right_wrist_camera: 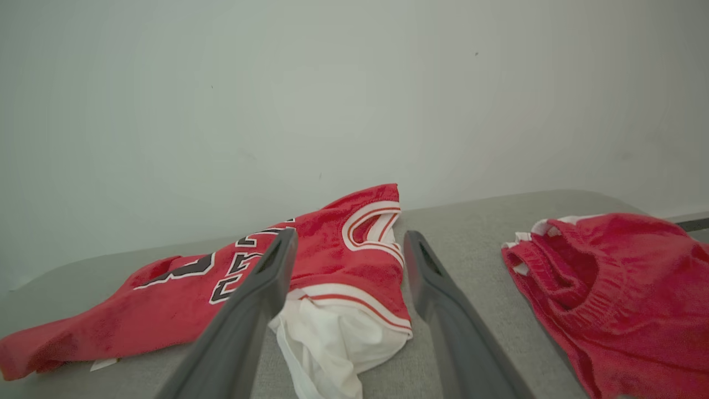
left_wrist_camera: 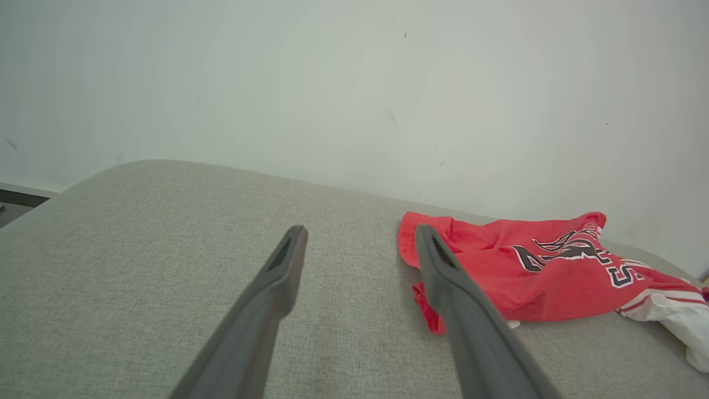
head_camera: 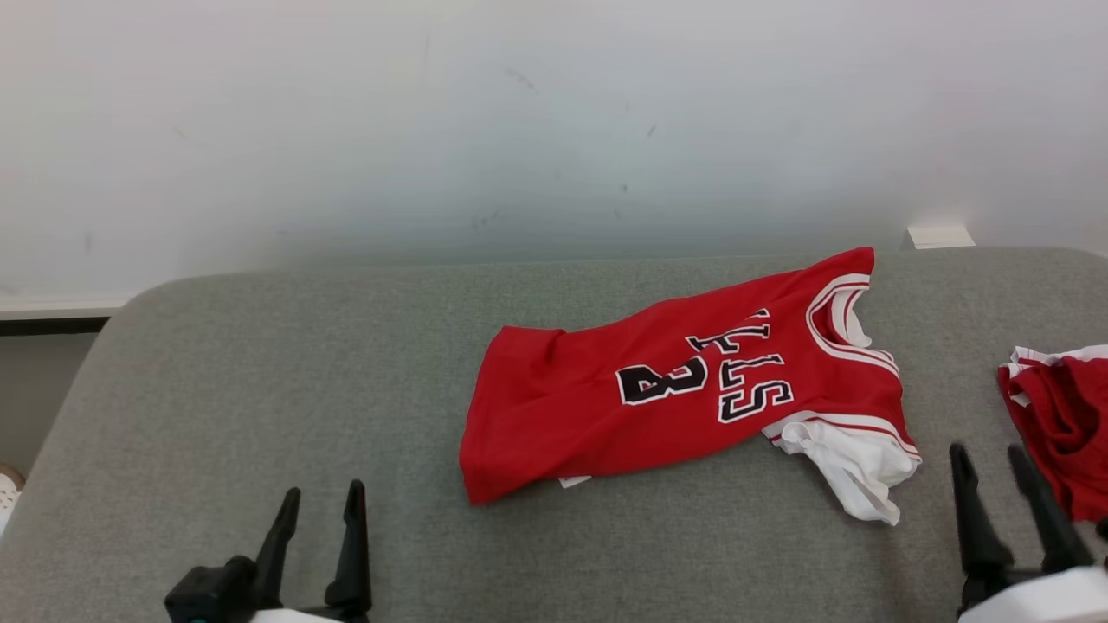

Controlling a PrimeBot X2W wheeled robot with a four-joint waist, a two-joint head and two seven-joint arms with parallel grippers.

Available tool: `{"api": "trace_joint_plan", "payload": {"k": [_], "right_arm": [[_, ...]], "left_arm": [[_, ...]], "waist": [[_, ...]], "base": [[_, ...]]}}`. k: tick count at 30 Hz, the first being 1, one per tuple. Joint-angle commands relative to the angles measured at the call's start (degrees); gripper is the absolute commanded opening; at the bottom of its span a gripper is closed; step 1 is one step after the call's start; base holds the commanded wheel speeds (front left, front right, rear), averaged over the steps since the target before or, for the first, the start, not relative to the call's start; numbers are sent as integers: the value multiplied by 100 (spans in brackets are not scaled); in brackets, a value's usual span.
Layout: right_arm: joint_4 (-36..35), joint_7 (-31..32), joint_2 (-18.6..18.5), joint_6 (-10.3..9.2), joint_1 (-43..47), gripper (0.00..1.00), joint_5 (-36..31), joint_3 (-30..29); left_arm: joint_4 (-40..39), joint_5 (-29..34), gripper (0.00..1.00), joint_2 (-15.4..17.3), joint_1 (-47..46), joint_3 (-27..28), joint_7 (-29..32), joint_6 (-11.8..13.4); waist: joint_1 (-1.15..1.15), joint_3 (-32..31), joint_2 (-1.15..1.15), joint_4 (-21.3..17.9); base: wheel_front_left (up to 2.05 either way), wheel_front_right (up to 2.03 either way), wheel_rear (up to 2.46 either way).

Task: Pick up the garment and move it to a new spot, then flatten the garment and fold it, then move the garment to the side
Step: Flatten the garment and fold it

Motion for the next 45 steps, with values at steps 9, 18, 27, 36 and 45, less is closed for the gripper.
{"api": "trace_joint_plan", "payload": {"k": [9,18,27,36,45], "right_arm": [[20,229,504,-12,565,100,-641,-295],[1036,1131,605,-12,-8,100,-1080,-355],[1920,1317,732,-12,-702,100,-1456,-396],[2708,1282,843,-12,-1159,0,-1551,-388],[2243,858,580,-12,-884,0,-1793,-211]], "left_arm": [[52,34,100,23,-10,-46,-1,-52],[134,103,100,23,-93,-120,-1,-113],[163,165,100,23,-174,-85,-2,-151],[190,195,100,23,-198,-53,-1,-169],[155,99,100,22,-48,-19,-1,-100]], "waist": [[1,16,0,-33],[1,97,0,211],[1,224,0,533],[1,254,0,596],[1,148,0,310]], "base": [[0,0,0],[0,0,0],[0,0,0],[0,0,0],[0,0,0]]}}
